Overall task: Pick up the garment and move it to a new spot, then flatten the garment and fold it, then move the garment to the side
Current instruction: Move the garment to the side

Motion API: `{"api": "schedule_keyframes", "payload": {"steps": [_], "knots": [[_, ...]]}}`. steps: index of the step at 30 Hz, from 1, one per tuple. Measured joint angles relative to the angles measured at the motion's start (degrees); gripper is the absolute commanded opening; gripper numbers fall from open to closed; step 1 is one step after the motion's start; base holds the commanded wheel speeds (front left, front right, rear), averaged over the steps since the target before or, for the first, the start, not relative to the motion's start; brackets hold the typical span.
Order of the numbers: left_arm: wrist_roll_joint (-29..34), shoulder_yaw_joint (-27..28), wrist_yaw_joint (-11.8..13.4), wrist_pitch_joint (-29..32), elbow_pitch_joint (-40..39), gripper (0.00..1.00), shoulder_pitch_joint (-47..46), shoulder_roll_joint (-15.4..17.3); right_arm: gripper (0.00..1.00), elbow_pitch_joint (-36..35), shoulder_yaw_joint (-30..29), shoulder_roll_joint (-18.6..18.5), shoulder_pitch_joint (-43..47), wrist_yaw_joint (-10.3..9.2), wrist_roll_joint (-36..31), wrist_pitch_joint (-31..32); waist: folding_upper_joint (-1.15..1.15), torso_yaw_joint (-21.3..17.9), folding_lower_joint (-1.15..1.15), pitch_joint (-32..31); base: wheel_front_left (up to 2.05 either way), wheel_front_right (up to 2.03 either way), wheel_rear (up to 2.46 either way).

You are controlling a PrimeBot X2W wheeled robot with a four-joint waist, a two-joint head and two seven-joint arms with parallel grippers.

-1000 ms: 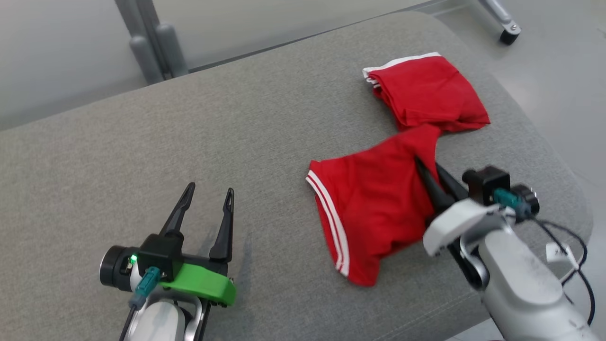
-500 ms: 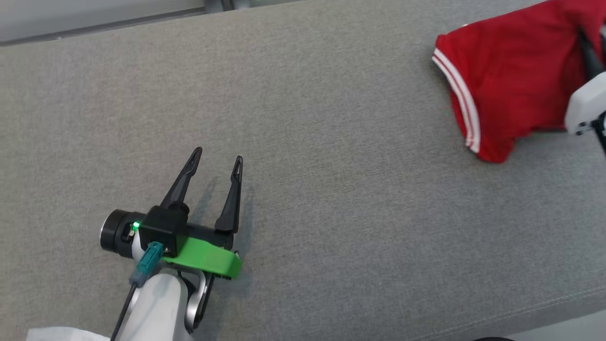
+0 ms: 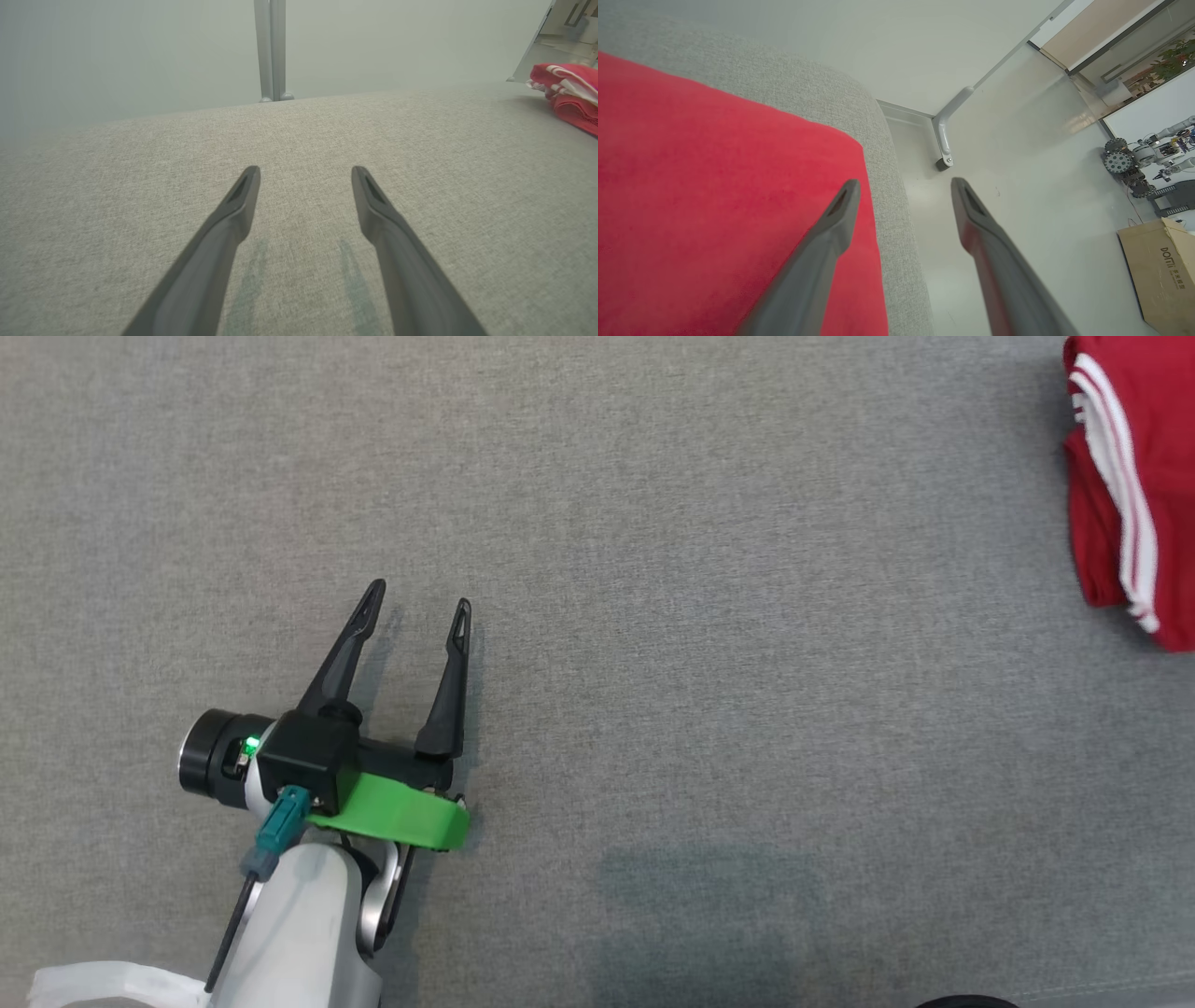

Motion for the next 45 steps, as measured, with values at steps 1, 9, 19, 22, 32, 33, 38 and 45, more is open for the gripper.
{"api": "schedule_keyframes", "payload": {"steps": [1, 9, 19, 22, 32, 33, 38, 45], "knots": [[0.0, 0.0, 0.0, 0.0, -0.2, 1.0, -0.2, 0.0, 1.0, -0.1, -1.8, -0.4, 0.3, 0.0, -1.7, -0.6, 0.0, 0.4, 0.0, 0.5, 0.0, 0.0, 0.0], [0.0, 0.7, 0.0, 0.0, -0.6, 1.0, -0.7, 0.0, 1.0, -8.4, -15.9, 7.4, 5.6, 0.01, -13.7, -3.5, 0.0, 2.9, 0.0, 2.7, 0.0, 0.0, 0.0], [-0.6, 1.1, -0.1, 0.0, -0.8, 1.0, -0.5, 0.0, 1.0, -23.9, -18.6, 19.8, 16.9, -0.05, -13.4, -3.8, 0.0, 3.3, 0.0, 0.2, 0.0, 0.0, 0.0], [-0.8, 1.5, -0.1, 0.0, -0.6, 1.0, 0.4, 0.0, 1.0, -28.5, -16.3, 22.5, 19.8, 0.0, -11.3, -3.8, 0.0, 3.3, 0.0, -1.2, 0.0, 0.0, 0.0], [-1.7, 3.4, 0.6, 0.0, 0.5, 1.0, 5.6, 0.0, 1.0, -37.7, -11.2, 26.0, 28.8, 0.0, -2.8, -3.8, 0.0, 2.9, 0.0, -8.9, 0.0, 0.0, 0.0], [-1.8, 3.8, 0.6, 0.0, 0.6, 1.0, 6.3, 0.0, 1.0, -38.1, -10.4, 26.4, 29.7, 0.0, -2.0, -3.8, 0.0, 2.9, 0.0, -9.8, 0.0, 0.0, 0.0], [-1.7, 5.8, 1.0, 0.0, 1.9, 1.0, 10.3, 0.0, 1.0, -40.0, -6.0, 28.1, 35.3, 0.0, 1.7, -3.8, 0.0, 2.6, 0.0, -15.7, 0.0, 0.0, 0.0], [-1.7, 8.0, 1.8, 0.0, 3.7, 1.0, 14.1, 0.0, 1.0, -41.4, -3.6, 29.7, 42.0, 0.0, 4.1, -3.8, 0.0, 2.4, 0.0, -21.4, 0.0, 0.0, 0.0]]}}
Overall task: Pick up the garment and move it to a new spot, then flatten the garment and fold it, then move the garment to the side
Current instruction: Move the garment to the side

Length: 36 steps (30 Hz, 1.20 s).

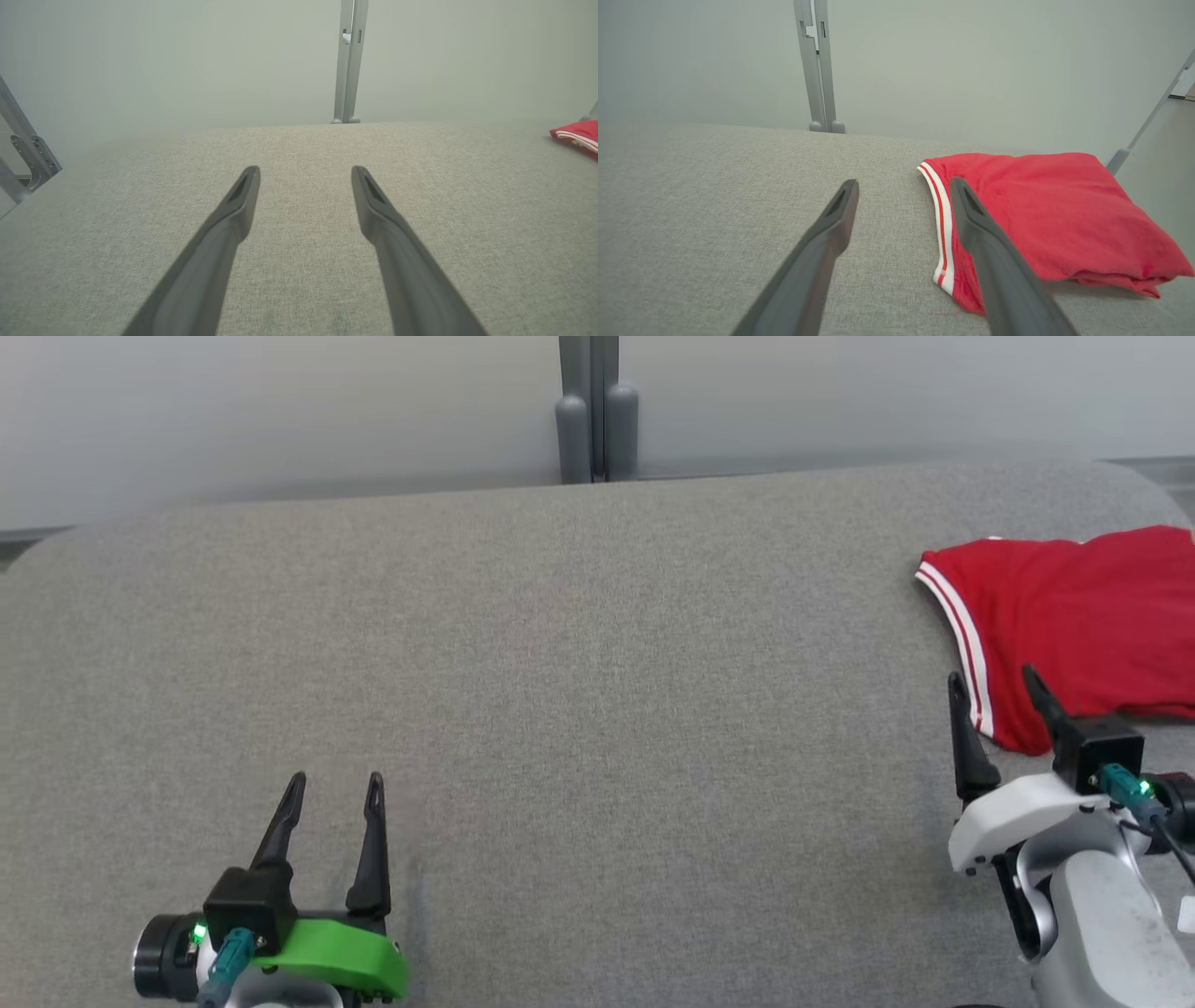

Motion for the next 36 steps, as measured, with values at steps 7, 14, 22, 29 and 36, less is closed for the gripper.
{"api": "schedule_keyframes", "payload": {"steps": [7, 14, 22, 29, 36], "knots": [[0.6, 1.3, 0.8, 0.0, 1.8, 1.0, 2.9, 0.0, 1.0, -0.5, 2.3, 1.5, 5.4, -0.01, 1.4, 0.0, 0.0, 0.1, 0.0, -5.2, 0.0, 0.0, 0.0], [0.5, 2.0, 1.3, 0.0, 3.7, 1.0, 4.3, 0.0, 1.0, -1.2, 2.6, 2.7, 8.3, 0.0, 1.7, 0.0, 0.0, 0.6, 0.0, -8.2, 0.0, 0.0, 0.0], [1.2, 2.2, 1.3, 0.0, 4.8, 1.0, 5.3, 0.0, 1.0, -0.9, 2.8, 3.6, 9.7, -0.01, 1.8, 0.0, 0.0, 0.8, 0.0, -10.0, 0.0, 0.0, 0.0], [1.2, 2.5, 1.7, 0.0, 4.9, 1.0, 5.3, 0.0, 1.0, -1.4, 3.6, 4.2, 10.0, 0.0, 1.7, 0.0, 0.0, 0.5, 0.0, -9.6, 0.0, 0.0, 0.0], [1.6, 2.7, 1.8, 0.0, 5.0, 1.0, 5.3, 0.0, 1.0, -2.5, 4.9, 4.2, 10.0, 0.0, 3.1, 0.0, 0.0, -0.1, 0.0, -9.0, 0.0, 0.0, 0.0]]}}
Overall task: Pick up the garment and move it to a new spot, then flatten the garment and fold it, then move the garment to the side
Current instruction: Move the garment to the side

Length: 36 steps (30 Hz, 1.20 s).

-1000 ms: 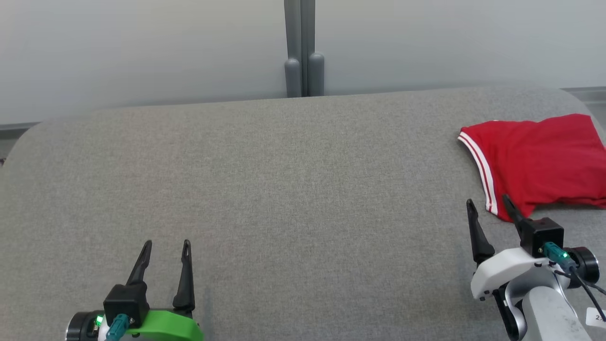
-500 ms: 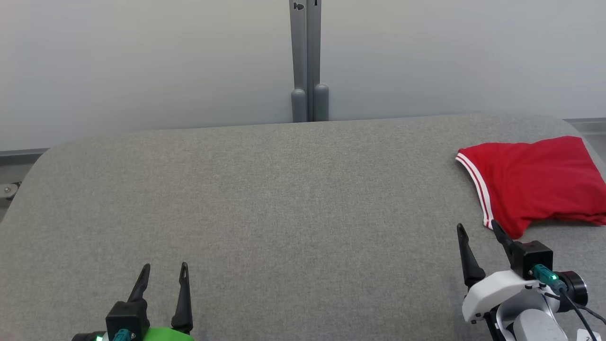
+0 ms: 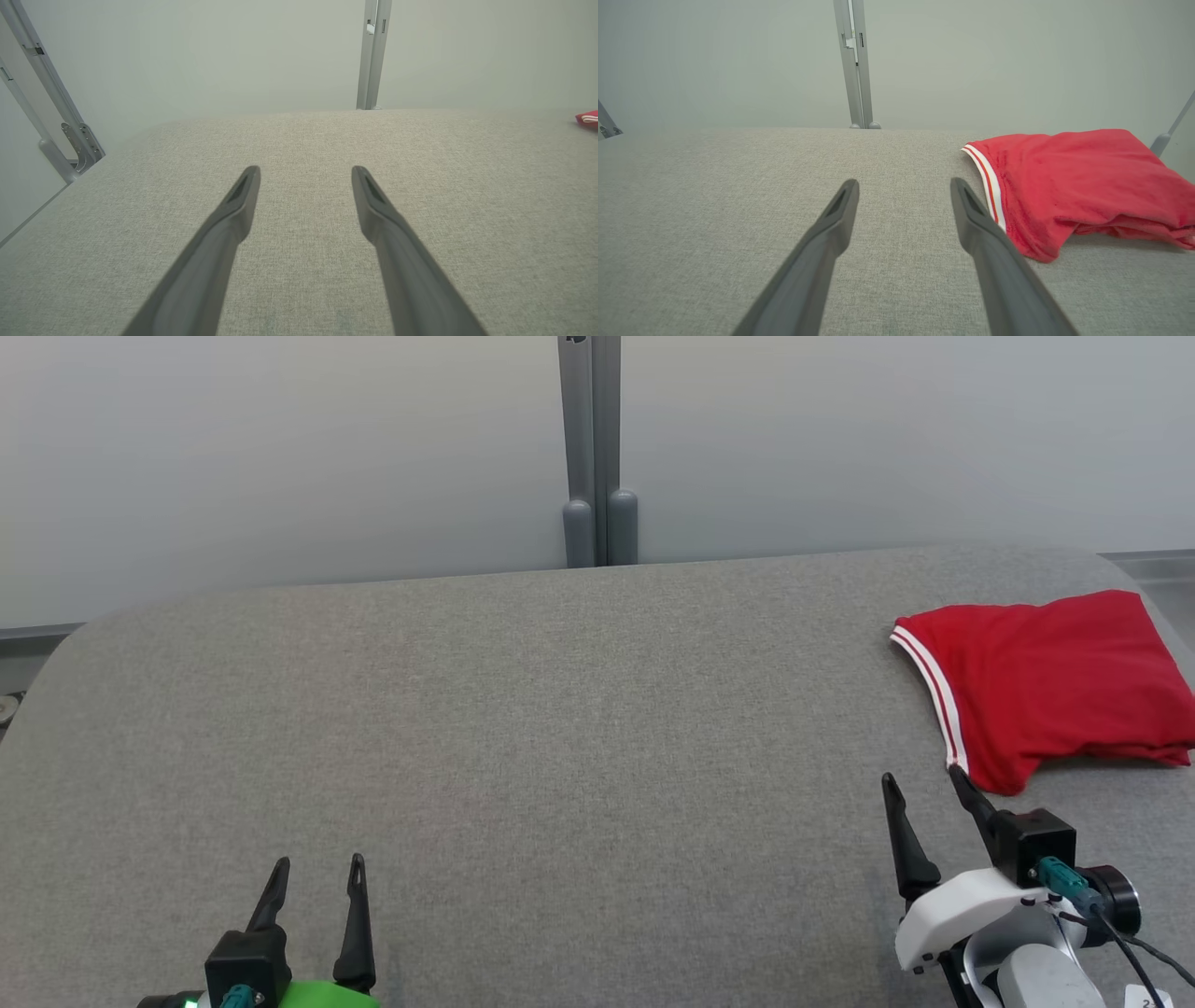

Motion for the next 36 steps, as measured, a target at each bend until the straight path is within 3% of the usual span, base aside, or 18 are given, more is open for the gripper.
{"api": "schedule_keyframes", "payload": {"steps": [36], "knots": [[-2.1, 0.7, -0.5, 0.0, 0.5, 1.0, -0.3, 0.0, 1.0, -0.5, 0.3, 0.3, -0.1, -0.01, -1.1, 0.0, 0.0, -0.9, 0.0, 0.9, 0.0, 0.0, 0.0]]}}
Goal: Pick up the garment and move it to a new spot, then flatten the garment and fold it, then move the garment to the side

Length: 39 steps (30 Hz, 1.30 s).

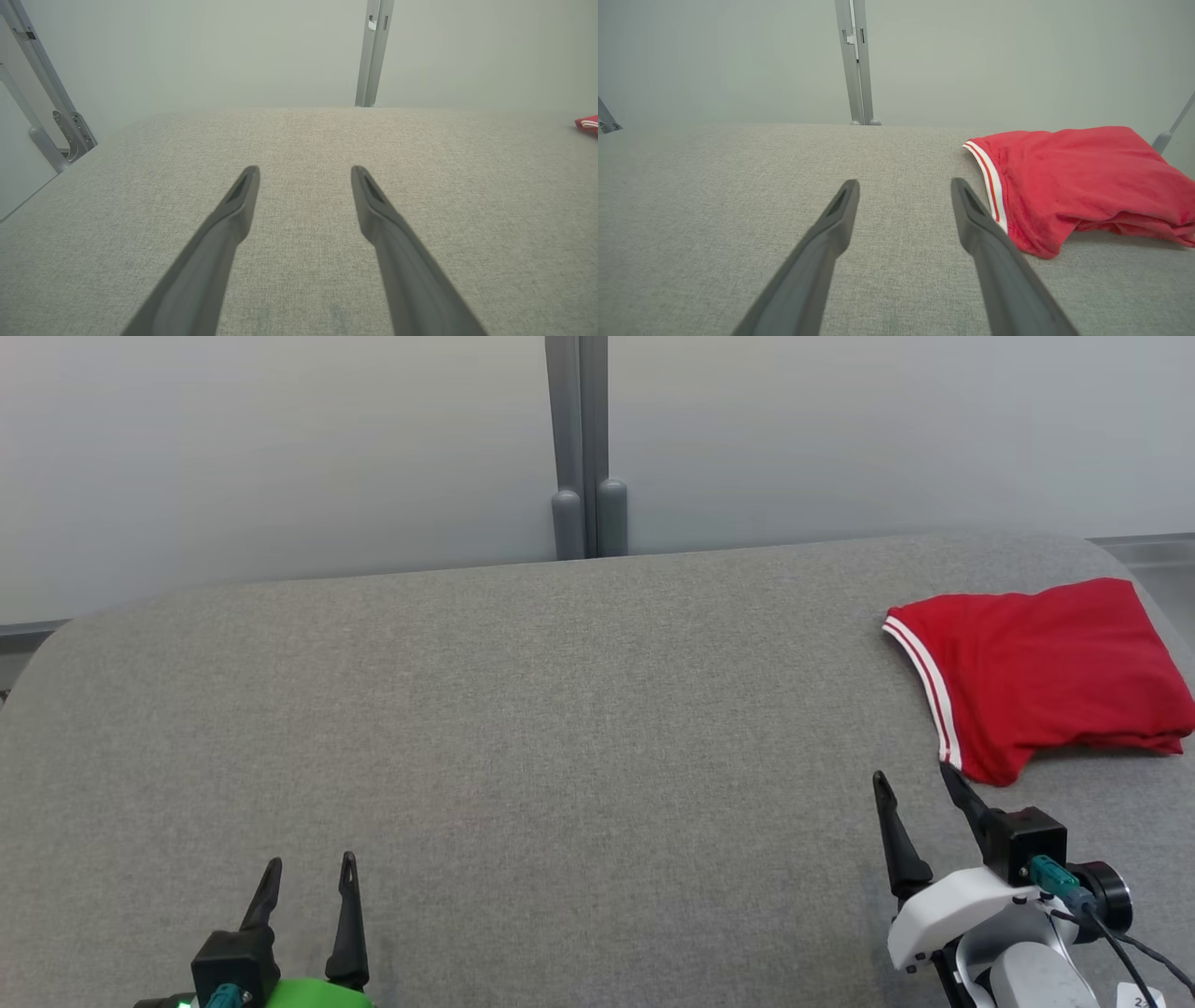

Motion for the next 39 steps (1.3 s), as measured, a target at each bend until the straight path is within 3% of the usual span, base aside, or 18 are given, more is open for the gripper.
{"api": "schedule_keyframes", "payload": {"steps": [19, 20, 27, 39], "knots": [[-1.0, -0.2, -0.6, 0.0, -0.8, 1.0, -0.2, 0.0, 1.0, 1.0, 1.3, -0.6, 0.0, 0.01, 0.4, 0.0, 0.0, -1.6, 0.0, 0.2, 0.0, 0.0, 0.0], [-1.2, -0.2, -0.7, 0.0, -0.9, 0.0, -0.2, 0.0, 0.0, 1.1, 1.4, -0.6, 0.1, 0.01, 0.6, 0.0, 0.0, -1.6, 0.0, 0.2, 0.0, 0.0, 0.0], [-1.9, -0.1, -1.0, 0.5, 2.2, 0.0, 1.1, -0.5, 0.0, 3.9, 1.3, 0.2, 2.5, 0.02, 1.2, 0.7, 0.0, -1.5, 0.0, 0.3, 0.0, 0.0, 0.0], [-15.3, 0.7, -1.2, 3.6, 1.5, 0.0, 0.9, -0.4, 0.0, 2.2, -0.1, 0.2, 2.6, 0.02, 15.1, 4.2, 0.0, -1.3, 0.0, 0.5, 0.0, 0.0, 0.0]]}}
